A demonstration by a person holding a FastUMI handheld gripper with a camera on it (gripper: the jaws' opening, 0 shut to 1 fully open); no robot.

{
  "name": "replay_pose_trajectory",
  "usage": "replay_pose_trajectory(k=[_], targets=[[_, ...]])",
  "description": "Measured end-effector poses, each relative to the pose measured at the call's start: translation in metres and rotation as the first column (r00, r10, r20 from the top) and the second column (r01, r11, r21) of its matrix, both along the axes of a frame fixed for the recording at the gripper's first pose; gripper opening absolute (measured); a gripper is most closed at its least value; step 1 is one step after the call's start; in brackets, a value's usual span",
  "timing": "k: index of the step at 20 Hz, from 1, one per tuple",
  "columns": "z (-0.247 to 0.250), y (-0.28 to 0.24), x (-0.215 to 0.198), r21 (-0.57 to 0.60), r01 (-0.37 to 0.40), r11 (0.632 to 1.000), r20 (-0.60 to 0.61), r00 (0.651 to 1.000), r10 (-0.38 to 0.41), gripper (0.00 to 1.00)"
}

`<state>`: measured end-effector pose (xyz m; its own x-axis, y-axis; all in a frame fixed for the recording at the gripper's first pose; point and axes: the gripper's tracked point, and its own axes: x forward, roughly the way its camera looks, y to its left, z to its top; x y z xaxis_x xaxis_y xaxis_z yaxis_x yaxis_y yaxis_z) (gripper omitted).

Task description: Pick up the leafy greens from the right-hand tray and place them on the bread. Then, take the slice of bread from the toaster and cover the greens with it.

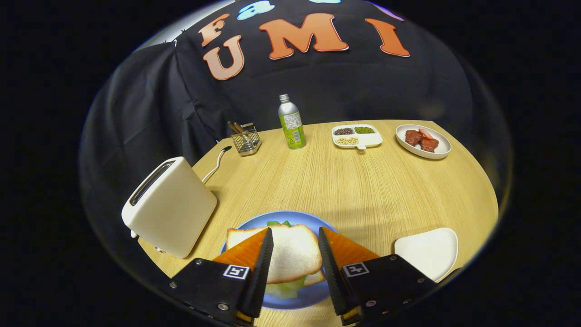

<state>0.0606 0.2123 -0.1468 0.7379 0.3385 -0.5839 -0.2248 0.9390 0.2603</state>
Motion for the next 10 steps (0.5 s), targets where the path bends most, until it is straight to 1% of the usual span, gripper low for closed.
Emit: replay_pose_trajectory(k=[1, 2, 3, 4, 6, 8, 10], targets=[[0.003, -0.003, 0.001, -0.002, 0.007, 1.0, 0.009, 1.0, -0.006, 0.63], [0.006, -0.007, 0.003, -0.007, 0.015, 1.0, 0.021, 1.0, -0.015, 0.7], [0.013, -0.012, 0.004, -0.017, 0.025, 1.0, 0.037, 0.999, -0.025, 0.75], [0.019, -0.02, 0.006, -0.028, 0.037, 0.999, 0.058, 0.998, -0.035, 0.85], [0.039, -0.037, 0.009, -0.054, 0.07, 0.996, 0.114, 0.991, -0.064, 0.93], [0.061, -0.056, 0.012, -0.079, 0.106, 0.991, 0.178, 0.98, -0.09, 0.97], [0.083, -0.077, 0.012, -0.104, 0.14, 0.985, 0.241, 0.964, -0.111, 0.98]])
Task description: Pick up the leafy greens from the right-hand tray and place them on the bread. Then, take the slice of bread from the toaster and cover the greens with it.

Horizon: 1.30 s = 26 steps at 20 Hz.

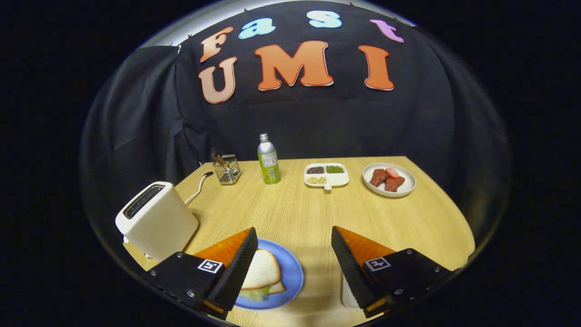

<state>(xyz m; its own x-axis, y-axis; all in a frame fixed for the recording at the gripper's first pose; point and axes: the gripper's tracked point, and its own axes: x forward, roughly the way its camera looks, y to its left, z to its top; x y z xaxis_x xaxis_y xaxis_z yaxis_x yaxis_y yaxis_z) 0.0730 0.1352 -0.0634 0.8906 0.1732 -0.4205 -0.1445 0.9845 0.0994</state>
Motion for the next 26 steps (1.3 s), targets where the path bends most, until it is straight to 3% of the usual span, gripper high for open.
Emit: replay_pose_trajectory(k=[13, 26], targets=[[0.074, -0.102, -0.03, -0.049, 0.146, 0.988, 0.242, 0.961, -0.13, 0.98], [0.081, -0.127, -0.04, -0.027, 0.191, 0.981, 0.315, 0.933, -0.173, 0.98]])
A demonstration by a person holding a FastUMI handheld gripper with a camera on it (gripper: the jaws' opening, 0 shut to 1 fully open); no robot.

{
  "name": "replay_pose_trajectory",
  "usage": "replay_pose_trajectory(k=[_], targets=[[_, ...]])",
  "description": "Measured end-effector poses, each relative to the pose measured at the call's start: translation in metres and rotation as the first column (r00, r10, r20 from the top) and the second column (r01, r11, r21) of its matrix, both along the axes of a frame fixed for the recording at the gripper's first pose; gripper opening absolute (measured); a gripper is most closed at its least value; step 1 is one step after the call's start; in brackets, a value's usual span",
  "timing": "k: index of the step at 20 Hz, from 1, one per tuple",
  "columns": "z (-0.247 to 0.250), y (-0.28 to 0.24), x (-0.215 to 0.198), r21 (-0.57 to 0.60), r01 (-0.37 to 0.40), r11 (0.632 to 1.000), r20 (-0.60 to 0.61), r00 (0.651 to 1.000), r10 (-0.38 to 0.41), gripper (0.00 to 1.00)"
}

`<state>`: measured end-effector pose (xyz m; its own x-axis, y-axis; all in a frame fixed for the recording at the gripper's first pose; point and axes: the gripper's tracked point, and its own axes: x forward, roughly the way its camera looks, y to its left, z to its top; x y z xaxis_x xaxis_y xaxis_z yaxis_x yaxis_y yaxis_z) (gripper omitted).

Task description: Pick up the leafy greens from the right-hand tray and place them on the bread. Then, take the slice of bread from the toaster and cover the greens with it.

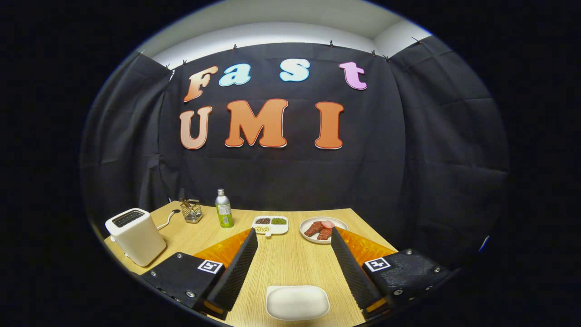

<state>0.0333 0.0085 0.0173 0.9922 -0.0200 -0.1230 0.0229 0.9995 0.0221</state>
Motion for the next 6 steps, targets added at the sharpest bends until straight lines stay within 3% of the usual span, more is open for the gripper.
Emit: replay_pose_trajectory(k=[6], targets=[[-0.002, 0.0018, 0.0002, 0.009, -0.005, 1.0, 0.007, 1.0, 0.005, 0.98]])
